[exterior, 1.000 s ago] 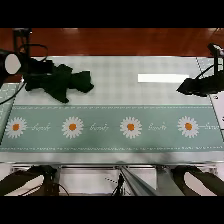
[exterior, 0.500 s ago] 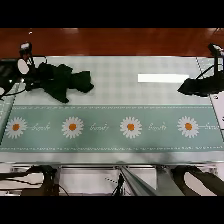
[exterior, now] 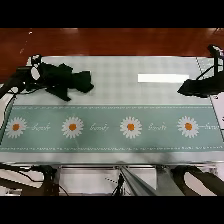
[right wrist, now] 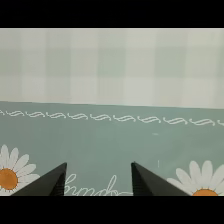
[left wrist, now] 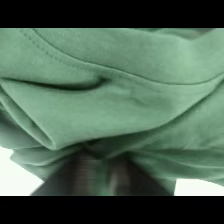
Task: Fold the shirts.
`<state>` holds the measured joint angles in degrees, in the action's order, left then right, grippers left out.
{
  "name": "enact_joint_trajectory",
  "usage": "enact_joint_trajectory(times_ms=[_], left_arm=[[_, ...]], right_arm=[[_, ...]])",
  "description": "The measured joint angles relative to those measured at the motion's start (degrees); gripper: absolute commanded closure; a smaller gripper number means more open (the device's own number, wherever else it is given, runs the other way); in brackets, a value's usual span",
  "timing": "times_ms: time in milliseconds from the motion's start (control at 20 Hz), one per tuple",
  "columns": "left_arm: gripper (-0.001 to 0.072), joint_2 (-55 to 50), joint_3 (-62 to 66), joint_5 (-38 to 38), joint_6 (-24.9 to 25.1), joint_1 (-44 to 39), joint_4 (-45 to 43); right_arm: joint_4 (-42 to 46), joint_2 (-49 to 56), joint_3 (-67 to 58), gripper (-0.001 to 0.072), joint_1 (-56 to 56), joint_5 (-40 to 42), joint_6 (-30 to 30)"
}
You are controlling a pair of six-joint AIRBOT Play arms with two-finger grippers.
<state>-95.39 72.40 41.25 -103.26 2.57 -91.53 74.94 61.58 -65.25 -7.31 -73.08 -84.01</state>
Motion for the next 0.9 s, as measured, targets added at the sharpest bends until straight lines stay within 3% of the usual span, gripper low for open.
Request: enact_joint_trajectory(times_ms=[400,900], left_arm=[[0.0692,7.4,13.9,6.5,0.3,-0.8,0.1],[0.0692,40.6,26.8,7.2,2.7,-16.5,0.9]], right_arm=[[0.1,0.0,0.0,0.0225,0.0,-0.3,0.2],[4.2,0.0,0.0,0.0225,0.0,-3.5,0.6]])
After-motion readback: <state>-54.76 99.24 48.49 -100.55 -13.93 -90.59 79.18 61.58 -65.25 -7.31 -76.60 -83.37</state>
